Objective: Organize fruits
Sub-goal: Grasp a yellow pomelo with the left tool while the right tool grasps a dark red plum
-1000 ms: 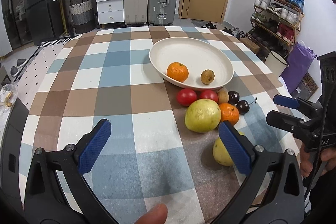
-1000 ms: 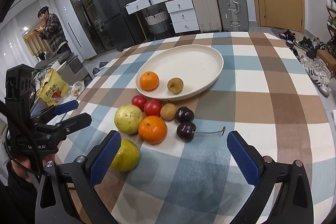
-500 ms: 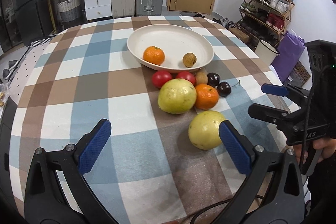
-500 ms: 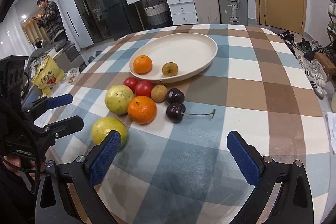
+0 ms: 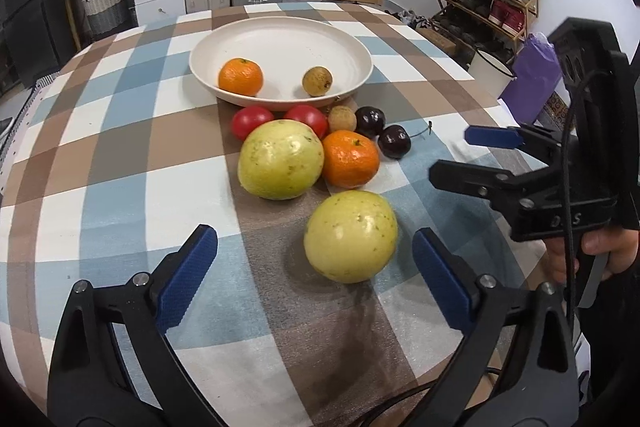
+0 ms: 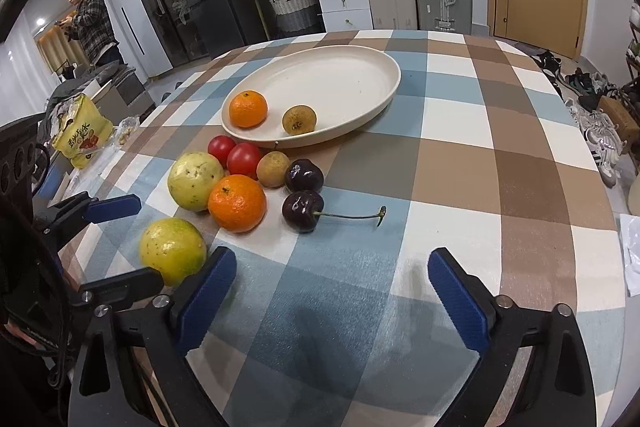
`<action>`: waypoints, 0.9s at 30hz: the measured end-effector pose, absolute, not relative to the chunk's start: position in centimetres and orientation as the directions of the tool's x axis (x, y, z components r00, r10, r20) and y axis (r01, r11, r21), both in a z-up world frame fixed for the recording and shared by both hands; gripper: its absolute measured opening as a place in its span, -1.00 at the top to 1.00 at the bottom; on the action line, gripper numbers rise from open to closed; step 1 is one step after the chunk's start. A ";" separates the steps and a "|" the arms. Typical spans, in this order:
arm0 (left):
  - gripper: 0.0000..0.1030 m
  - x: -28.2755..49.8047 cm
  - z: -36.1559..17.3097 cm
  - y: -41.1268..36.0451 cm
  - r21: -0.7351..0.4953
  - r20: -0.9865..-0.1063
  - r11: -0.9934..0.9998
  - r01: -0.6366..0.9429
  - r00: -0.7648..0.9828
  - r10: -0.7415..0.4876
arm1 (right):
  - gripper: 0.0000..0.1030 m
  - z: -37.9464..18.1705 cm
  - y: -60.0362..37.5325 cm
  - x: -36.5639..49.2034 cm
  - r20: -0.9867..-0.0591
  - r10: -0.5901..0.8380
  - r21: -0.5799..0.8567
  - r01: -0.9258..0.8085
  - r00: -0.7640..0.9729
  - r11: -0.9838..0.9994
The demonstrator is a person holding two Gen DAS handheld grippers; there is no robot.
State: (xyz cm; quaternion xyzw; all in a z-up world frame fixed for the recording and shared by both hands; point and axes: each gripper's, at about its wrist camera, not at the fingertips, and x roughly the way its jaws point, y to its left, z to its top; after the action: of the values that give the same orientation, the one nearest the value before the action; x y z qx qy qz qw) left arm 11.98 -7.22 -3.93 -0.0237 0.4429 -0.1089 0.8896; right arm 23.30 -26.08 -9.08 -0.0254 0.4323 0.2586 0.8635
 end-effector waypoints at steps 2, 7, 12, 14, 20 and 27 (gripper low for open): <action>-0.87 12.1 -4.2 -7.5 -0.145 -0.785 0.973 0.182 0.577 -0.225 | -0.79 -9.2 -25.8 23.7 -0.763 0.418 0.168 -0.473 0.493 0.865; -0.60 12.5 -4.8 -8.2 -0.153 -0.795 0.967 0.202 0.556 -0.242 | -0.70 -9.2 -24.7 24.6 -0.771 0.400 0.120 -0.504 0.496 0.855; -0.26 12.9 -5.5 -8.6 -0.173 -0.810 0.961 0.215 0.524 -0.263 | -0.63 -8.9 -23.6 25.7 -0.788 0.386 0.065 -0.558 0.480 0.827; 0.04 12.9 -5.5 -8.6 -0.184 -0.805 0.957 0.226 0.524 -0.278 | -0.62 -9.0 -23.3 26.1 -0.796 0.393 0.068 -0.577 0.461 0.814; 0.09 12.9 -5.6 -8.2 -0.215 -0.794 0.949 0.232 0.524 -0.308 | -0.48 -10.2 -22.3 26.9 -0.815 0.388 0.064 -0.599 0.431 0.798; 0.10 12.2 -4.6 -7.1 -0.227 -0.777 0.952 0.206 0.551 -0.305 | -0.26 -10.3 -21.8 27.0 -0.809 0.369 0.021 -0.605 0.457 0.796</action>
State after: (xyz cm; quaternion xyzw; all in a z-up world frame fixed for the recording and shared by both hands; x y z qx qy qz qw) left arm 12.15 -7.11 -4.63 -0.0549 0.4510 -0.1452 0.8789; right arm 27.03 -21.84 -10.29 -0.1360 0.4334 0.2892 0.8426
